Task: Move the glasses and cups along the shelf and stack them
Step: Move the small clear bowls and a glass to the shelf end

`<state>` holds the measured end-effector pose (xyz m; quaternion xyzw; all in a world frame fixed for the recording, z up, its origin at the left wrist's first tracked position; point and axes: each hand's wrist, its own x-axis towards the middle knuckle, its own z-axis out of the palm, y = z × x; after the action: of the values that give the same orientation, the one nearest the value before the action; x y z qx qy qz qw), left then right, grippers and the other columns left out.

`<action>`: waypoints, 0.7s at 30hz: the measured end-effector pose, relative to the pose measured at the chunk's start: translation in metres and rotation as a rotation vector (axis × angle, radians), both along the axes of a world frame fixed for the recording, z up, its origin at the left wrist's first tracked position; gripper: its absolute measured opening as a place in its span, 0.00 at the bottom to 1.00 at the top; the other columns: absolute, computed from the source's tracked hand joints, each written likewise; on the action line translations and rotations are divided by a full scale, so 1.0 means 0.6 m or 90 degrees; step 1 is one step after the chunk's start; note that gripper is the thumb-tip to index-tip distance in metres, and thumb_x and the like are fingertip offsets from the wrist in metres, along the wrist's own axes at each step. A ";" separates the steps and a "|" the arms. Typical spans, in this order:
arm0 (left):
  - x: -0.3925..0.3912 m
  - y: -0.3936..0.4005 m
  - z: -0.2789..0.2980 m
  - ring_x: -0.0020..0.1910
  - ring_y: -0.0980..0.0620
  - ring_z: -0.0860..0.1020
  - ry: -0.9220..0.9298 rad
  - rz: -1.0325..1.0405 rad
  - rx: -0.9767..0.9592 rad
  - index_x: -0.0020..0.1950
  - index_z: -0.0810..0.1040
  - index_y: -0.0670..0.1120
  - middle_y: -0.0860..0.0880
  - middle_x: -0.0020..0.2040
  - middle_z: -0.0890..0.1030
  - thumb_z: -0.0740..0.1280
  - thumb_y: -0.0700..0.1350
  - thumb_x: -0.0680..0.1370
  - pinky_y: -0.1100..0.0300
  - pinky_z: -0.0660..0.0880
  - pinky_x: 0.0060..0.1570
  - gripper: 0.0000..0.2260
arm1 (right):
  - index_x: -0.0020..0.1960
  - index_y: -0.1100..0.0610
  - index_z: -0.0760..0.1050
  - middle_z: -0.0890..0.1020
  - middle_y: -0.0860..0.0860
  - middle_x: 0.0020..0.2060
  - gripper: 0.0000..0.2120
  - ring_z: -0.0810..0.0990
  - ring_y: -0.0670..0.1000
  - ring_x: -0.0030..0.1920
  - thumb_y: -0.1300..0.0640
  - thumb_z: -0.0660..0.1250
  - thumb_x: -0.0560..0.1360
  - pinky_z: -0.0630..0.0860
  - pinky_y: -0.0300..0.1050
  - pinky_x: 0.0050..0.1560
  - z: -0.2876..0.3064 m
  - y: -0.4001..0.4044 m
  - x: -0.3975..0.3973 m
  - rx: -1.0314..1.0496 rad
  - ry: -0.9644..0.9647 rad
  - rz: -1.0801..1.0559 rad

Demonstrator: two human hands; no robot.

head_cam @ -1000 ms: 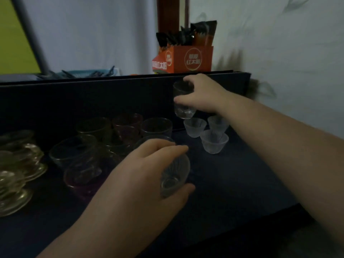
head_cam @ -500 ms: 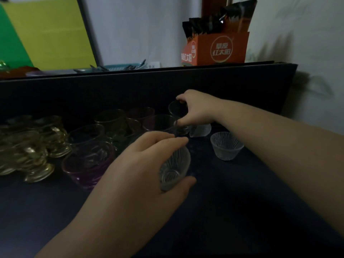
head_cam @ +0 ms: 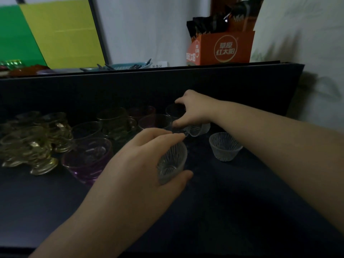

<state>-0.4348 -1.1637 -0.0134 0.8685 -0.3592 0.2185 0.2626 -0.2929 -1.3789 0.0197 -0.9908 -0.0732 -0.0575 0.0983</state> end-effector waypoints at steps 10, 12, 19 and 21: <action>-0.006 -0.016 0.002 0.58 0.62 0.74 0.002 0.001 0.003 0.67 0.73 0.62 0.67 0.61 0.71 0.68 0.65 0.68 0.63 0.74 0.53 0.27 | 0.79 0.57 0.59 0.65 0.55 0.74 0.55 0.69 0.56 0.71 0.32 0.76 0.63 0.71 0.48 0.67 0.000 -0.019 -0.004 -0.015 -0.006 0.008; -0.007 -0.021 0.003 0.58 0.64 0.73 -0.001 -0.001 0.009 0.67 0.73 0.62 0.68 0.61 0.71 0.67 0.66 0.68 0.66 0.72 0.53 0.27 | 0.79 0.56 0.59 0.65 0.54 0.75 0.54 0.70 0.56 0.71 0.33 0.77 0.63 0.71 0.49 0.67 0.007 -0.029 -0.010 -0.001 0.002 0.008; -0.004 -0.045 0.021 0.57 0.64 0.73 0.008 -0.028 0.026 0.66 0.73 0.62 0.67 0.60 0.71 0.65 0.67 0.68 0.69 0.71 0.53 0.28 | 0.77 0.53 0.62 0.69 0.51 0.72 0.46 0.72 0.51 0.68 0.39 0.77 0.67 0.73 0.44 0.62 0.038 -0.074 -0.076 0.079 -0.040 -0.002; 0.002 -0.057 0.037 0.57 0.64 0.73 0.012 -0.038 0.030 0.66 0.73 0.62 0.67 0.59 0.71 0.66 0.66 0.69 0.69 0.70 0.52 0.26 | 0.77 0.52 0.64 0.71 0.51 0.70 0.43 0.73 0.50 0.67 0.40 0.76 0.68 0.72 0.43 0.60 0.041 -0.090 -0.108 0.102 -0.074 -0.021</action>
<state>-0.4338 -1.1981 0.0085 0.8653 -0.3877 0.1940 0.2518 -0.3579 -1.4330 0.0441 -0.9758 -0.0577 -0.1218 0.1722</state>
